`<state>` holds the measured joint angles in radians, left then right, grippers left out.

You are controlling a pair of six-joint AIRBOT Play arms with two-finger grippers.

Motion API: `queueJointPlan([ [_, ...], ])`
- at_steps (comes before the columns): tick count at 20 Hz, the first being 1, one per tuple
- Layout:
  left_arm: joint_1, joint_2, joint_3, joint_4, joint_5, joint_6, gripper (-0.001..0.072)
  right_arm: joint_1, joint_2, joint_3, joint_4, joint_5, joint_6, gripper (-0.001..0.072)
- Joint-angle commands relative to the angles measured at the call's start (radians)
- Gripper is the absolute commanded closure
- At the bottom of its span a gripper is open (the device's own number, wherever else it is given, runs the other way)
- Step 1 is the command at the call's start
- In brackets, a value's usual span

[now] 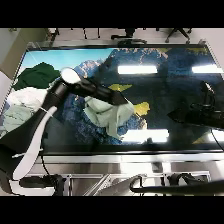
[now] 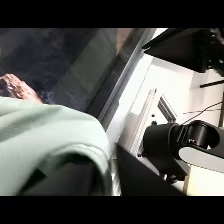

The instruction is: Fold the shirts.

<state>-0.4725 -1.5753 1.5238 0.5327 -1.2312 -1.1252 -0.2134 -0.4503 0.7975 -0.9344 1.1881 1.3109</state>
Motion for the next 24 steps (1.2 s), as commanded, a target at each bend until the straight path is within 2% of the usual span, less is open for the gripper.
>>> queueJointPlan([
  [1,-0.076,0.010,-0.099,-0.002,0.142,-0.011,0.0130,-0.001,0.002,0.002,-0.004,0.053,-0.002,0.0421],
  [2,-0.057,0.011,-0.087,-0.002,0.121,-0.011,0.0093,-0.001,0.003,0.002,-0.003,0.063,0.003,0.0291],
  [5,0.088,0.011,0.024,0.004,-0.074,-0.067,0.0093,-0.001,0.003,-0.002,0.009,0.132,0.024,0.0279],
  [7,0.211,0.015,0.074,0.127,-0.226,-0.159,0.0112,-0.001,0.006,-0.037,0.050,0.167,0.024,0.0271],
  [9,0.296,0.047,0.020,0.289,-0.311,-0.210,0.0111,0.000,0.021,-0.126,0.105,0.166,0.024,0.0256],
  [10,0.329,0.075,-0.048,0.343,-0.310,-0.211,0.0111,0.000,0.027,-0.181,0.134,0.162,0.024,0.0184],
  [12,0.379,0.131,-0.230,0.362,-0.234,-0.195,0.0110,0.006,0.028,-0.299,0.165,0.127,0.020,0.0186],
  [14,0.393,0.164,-0.413,0.346,-0.099,-0.169,0.0110,0.032,0.023,-0.385,0.166,0.047,0.006,0.0185],
  [17,0.353,0.118,-0.570,0.198,0.084,-0.067,0.0110,0.105,-0.024,-0.410,0.172,-0.096,-0.033,0.0187],
  [20,0.286,0.008,-0.573,0.119,0.156,-0.024,0.0111,0.197,-0.119,-0.410,0.172,-0.208,-0.060,0.0193],
  [24,0.224,-0.135,-0.459,0.128,0.104,-0.027,0.0112,0.332,-0.272,-0.407,0.174,-0.330,-0.077,0.0195],
])
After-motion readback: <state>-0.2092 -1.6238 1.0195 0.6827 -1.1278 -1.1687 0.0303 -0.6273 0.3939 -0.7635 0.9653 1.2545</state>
